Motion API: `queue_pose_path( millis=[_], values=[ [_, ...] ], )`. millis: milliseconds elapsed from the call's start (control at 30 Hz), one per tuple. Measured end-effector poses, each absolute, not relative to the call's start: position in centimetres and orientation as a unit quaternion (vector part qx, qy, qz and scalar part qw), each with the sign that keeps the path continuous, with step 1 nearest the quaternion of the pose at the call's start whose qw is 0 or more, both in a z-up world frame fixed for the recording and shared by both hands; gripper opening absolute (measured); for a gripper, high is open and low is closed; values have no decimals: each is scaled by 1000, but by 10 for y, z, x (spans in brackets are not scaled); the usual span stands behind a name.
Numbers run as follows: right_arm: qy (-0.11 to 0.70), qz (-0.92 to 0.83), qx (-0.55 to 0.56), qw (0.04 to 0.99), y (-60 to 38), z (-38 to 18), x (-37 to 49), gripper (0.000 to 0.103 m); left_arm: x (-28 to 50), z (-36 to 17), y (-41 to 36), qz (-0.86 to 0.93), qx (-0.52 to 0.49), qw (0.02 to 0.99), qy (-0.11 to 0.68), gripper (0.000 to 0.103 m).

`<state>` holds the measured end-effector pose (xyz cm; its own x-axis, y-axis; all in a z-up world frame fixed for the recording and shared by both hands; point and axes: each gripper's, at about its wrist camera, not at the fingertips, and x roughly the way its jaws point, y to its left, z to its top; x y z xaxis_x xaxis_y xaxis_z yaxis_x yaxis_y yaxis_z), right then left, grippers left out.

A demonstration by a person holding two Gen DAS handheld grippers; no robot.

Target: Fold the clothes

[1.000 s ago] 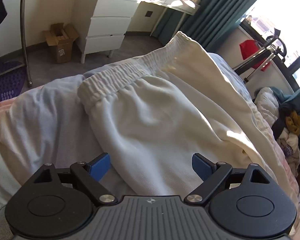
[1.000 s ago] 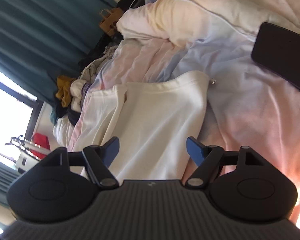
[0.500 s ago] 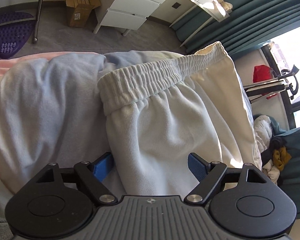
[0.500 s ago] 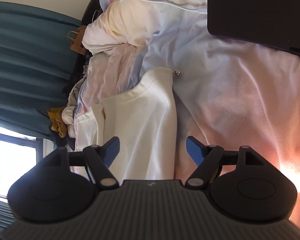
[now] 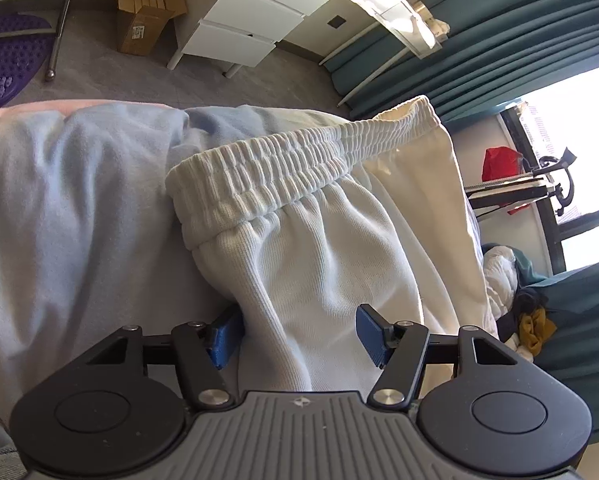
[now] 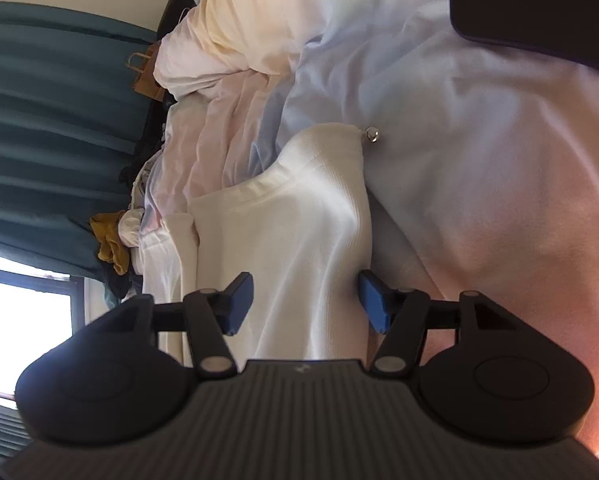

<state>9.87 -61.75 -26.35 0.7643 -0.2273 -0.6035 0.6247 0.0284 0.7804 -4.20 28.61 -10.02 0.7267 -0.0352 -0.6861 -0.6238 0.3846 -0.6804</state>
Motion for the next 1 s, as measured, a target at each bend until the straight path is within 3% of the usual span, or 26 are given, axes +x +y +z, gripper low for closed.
queue_pose_path(
  millis=[533,567,633,700,767,1000],
  values=[
    [192,-352,596,696,-616,-270,107,51,-39,-104,287,205,-512,771,318,64],
    [191,-352,588,703,-616,-268,111,44,-38,-105,286,206,-510,772,318,60],
    [193,-356,569,716,-614,-264,118,12,-39,-104,284,211,-499,779,317,45],
    [177,-350,566,725,-612,-256,113,11,-42,-104,285,209,-498,782,311,38],
    [159,-343,565,733,-610,-249,108,10,-43,-104,288,204,-508,779,305,19],
    [99,-312,575,749,-601,-224,80,9,-58,-78,302,162,-516,794,278,7]
  ],
)
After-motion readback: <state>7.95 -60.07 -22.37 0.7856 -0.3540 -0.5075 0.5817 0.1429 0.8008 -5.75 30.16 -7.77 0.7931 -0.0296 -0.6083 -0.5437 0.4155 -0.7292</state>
